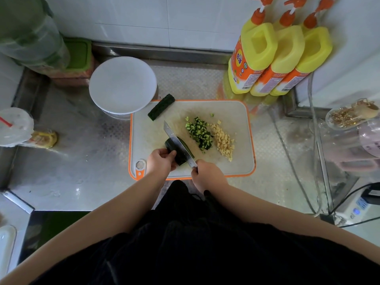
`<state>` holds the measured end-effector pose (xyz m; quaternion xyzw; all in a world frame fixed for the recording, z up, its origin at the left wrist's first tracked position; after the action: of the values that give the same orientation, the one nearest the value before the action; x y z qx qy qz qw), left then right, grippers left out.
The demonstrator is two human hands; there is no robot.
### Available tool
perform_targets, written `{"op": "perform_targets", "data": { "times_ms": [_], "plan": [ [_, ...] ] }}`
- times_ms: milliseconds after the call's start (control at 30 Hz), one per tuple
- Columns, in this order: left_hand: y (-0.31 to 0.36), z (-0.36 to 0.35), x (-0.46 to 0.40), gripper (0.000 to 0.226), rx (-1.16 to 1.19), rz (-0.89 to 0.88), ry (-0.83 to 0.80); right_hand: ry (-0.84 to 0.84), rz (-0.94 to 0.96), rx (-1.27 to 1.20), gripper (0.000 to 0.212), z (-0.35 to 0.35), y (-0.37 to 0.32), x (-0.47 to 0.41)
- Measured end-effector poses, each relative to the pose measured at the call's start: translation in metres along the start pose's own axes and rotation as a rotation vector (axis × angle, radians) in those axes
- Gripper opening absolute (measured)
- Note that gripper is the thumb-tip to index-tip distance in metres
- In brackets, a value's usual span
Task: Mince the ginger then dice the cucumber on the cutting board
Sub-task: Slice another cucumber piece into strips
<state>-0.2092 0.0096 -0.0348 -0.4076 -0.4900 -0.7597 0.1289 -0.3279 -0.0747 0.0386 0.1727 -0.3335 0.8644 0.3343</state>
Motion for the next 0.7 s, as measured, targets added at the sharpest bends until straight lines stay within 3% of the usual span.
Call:
{"op": "perform_targets", "data": {
  "times_ms": [700],
  "plan": [
    [-0.0004,-0.0013,-0.0036,0.026,-0.024,0.002,-0.013,-0.038,0.018,0.050,0.017,-0.0066,-0.0056,-0.0043]
  ]
}}
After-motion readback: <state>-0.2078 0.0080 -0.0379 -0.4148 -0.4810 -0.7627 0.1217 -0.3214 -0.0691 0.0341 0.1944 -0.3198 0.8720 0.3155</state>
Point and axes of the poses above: each hand's wrist, its own x-axis away from the middle knuckle, its own z-axis out of the back of the hand, y = z × x, the point moved 1 cm from there along -x, towards the middle knuckle, and after that the axes turned 6 degrees about z, right-handed, at the moved point
